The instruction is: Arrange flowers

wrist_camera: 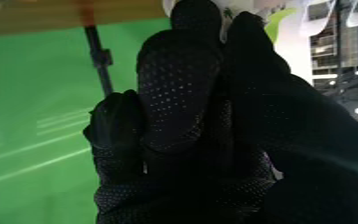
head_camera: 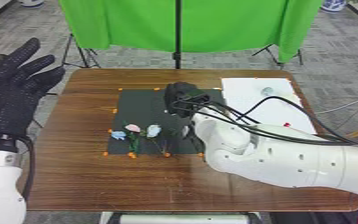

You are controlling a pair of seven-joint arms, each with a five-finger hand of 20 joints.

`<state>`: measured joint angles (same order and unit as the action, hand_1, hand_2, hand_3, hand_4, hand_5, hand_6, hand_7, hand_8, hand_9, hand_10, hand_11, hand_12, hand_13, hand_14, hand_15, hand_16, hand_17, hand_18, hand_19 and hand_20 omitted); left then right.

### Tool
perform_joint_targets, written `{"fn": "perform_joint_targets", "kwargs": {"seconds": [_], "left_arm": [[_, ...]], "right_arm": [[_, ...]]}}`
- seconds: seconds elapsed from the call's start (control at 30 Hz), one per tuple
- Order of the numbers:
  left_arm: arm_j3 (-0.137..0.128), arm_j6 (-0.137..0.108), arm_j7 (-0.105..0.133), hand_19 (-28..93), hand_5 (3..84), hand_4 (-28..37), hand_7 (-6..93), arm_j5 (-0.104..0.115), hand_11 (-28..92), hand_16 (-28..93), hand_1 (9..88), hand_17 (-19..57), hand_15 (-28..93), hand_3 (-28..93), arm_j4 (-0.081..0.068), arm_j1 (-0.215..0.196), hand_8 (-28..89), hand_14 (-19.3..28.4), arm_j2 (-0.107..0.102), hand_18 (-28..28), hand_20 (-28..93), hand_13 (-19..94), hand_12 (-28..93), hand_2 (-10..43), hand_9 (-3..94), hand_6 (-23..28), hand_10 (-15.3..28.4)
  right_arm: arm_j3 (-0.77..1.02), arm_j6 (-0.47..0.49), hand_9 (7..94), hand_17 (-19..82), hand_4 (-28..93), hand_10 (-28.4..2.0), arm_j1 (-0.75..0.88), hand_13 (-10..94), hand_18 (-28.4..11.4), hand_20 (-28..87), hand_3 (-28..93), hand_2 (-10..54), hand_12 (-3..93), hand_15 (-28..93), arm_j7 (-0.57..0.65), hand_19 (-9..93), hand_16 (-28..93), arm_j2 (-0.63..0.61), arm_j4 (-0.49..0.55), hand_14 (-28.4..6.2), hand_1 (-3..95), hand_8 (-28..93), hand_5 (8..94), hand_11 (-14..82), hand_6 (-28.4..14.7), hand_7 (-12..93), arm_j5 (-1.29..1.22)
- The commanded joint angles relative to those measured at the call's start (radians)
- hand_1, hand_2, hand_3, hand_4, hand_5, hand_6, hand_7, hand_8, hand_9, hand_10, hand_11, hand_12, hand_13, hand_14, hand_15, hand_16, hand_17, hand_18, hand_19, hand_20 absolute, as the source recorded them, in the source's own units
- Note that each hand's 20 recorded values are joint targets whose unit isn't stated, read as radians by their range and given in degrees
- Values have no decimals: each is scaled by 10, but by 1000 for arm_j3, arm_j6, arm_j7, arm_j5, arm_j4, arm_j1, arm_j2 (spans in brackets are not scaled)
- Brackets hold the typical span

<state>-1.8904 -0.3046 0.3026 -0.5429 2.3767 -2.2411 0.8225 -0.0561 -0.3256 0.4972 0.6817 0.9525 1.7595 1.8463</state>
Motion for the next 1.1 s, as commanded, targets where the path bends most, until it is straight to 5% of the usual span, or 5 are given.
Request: {"fn": "perform_joint_targets", "kwargs": {"seconds": [0.03, 0.63, 1.1], "left_arm": [[20, 19, -2, 627, 351, -283, 114, 0, 242, -102, 208, -67, 522, 768, -17, 17, -83, 273, -5, 242, 61, 246, 102, 80, 303, 93, 189], [40, 44, -12, 628, 351, -283, 113, -6, 243, -103, 208, -67, 523, 769, -32, 58, -82, 273, -21, 243, 61, 246, 102, 80, 302, 93, 188], [34, 42, -23, 628, 353, -283, 114, -8, 243, -103, 208, -67, 524, 769, -31, 43, -83, 273, -4, 243, 61, 246, 102, 80, 304, 94, 190]], "right_arm": [[-39, -21, 936, 473, -283, -39, 2, 826, -144, 366, 728, -95, 363, 606, 25, 932, 236, 31, -32, -4, 563, 22, 803, 113, 32, 333, -20], [-124, -19, 930, 465, -283, -42, -34, 818, -147, 373, 726, -95, 363, 620, 92, 932, 216, 110, -81, -13, 561, 15, 786, 113, 32, 348, -28], [-85, 47, 901, 447, -283, -58, -4, 801, -158, 365, 729, -95, 339, 631, 91, 932, 185, 86, -80, -28, 504, -17, 728, 112, 16, 249, -45]]}}
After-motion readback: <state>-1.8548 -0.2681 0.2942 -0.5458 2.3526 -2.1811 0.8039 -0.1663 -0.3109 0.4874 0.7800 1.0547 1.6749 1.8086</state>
